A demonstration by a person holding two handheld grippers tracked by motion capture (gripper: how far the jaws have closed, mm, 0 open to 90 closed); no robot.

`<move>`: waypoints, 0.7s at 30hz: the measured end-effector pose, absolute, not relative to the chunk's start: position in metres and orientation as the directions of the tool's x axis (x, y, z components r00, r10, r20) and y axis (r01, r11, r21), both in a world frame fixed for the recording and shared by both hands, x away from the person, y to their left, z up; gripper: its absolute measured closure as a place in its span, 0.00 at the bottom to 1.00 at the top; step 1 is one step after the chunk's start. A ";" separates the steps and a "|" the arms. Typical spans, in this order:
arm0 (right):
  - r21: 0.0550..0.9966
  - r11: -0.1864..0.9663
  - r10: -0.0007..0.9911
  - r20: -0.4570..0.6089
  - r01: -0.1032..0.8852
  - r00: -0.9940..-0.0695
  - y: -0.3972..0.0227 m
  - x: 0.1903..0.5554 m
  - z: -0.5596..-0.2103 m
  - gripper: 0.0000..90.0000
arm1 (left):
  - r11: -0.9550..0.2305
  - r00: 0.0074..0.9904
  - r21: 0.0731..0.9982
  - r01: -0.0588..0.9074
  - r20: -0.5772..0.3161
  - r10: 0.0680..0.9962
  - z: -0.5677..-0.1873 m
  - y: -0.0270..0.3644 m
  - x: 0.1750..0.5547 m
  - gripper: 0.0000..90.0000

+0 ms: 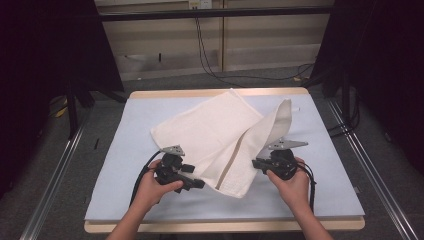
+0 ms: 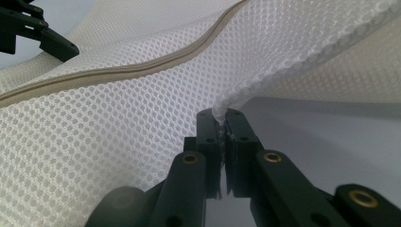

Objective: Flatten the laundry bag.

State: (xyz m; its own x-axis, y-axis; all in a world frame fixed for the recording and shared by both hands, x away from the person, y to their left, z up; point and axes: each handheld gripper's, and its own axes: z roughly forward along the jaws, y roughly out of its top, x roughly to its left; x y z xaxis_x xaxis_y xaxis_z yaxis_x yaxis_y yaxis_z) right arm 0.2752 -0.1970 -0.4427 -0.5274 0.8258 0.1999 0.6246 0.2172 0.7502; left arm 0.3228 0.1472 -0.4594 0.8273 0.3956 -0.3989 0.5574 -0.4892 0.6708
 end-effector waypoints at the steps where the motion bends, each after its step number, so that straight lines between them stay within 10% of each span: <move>1: 0.752 0.220 0.824 0.198 0.621 -0.531 -0.197 0.275 -0.443 0.95 | -0.478 0.819 0.669 0.569 -0.412 0.399 -0.460 0.148 0.324 0.18; 21: 0.735 0.239 0.833 0.181 0.635 -0.522 -0.202 0.269 -0.447 0.96 | -0.446 0.808 0.683 0.579 -0.407 0.425 -0.457 0.168 0.332 0.11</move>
